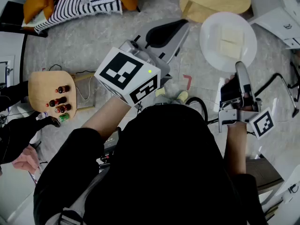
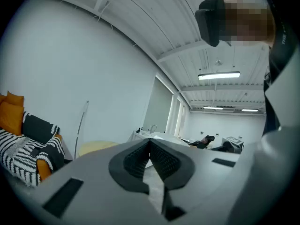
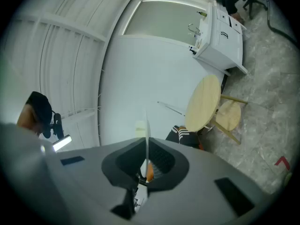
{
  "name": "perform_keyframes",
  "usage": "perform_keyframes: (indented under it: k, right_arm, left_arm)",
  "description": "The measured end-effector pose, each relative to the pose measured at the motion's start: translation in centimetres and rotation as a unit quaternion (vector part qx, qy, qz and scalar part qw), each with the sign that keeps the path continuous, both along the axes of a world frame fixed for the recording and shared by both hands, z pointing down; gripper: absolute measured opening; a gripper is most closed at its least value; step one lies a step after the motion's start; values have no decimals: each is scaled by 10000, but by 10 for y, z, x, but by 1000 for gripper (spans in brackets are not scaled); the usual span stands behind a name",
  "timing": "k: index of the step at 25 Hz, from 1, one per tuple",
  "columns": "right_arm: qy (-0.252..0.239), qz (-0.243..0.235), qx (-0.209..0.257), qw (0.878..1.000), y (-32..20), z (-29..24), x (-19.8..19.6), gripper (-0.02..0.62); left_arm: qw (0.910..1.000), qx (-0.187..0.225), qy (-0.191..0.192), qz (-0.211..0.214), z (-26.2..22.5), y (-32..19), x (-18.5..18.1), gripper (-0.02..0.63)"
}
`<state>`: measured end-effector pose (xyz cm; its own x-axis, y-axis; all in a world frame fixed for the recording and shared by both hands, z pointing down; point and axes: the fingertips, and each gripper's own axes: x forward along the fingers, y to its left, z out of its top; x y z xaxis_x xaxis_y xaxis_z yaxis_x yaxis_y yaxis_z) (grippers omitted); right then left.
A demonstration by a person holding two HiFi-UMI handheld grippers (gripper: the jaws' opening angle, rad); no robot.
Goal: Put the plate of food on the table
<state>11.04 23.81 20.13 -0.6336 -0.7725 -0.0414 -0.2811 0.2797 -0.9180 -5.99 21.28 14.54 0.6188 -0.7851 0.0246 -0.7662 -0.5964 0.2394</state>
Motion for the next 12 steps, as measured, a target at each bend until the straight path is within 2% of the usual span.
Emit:
perform_keyframes:
  k: [12]
  right_arm:
    - [-47,52,-85,9999,-1,0,-3,20]
  left_arm:
    - [10000,-38,-33,18,0,0,-3,6]
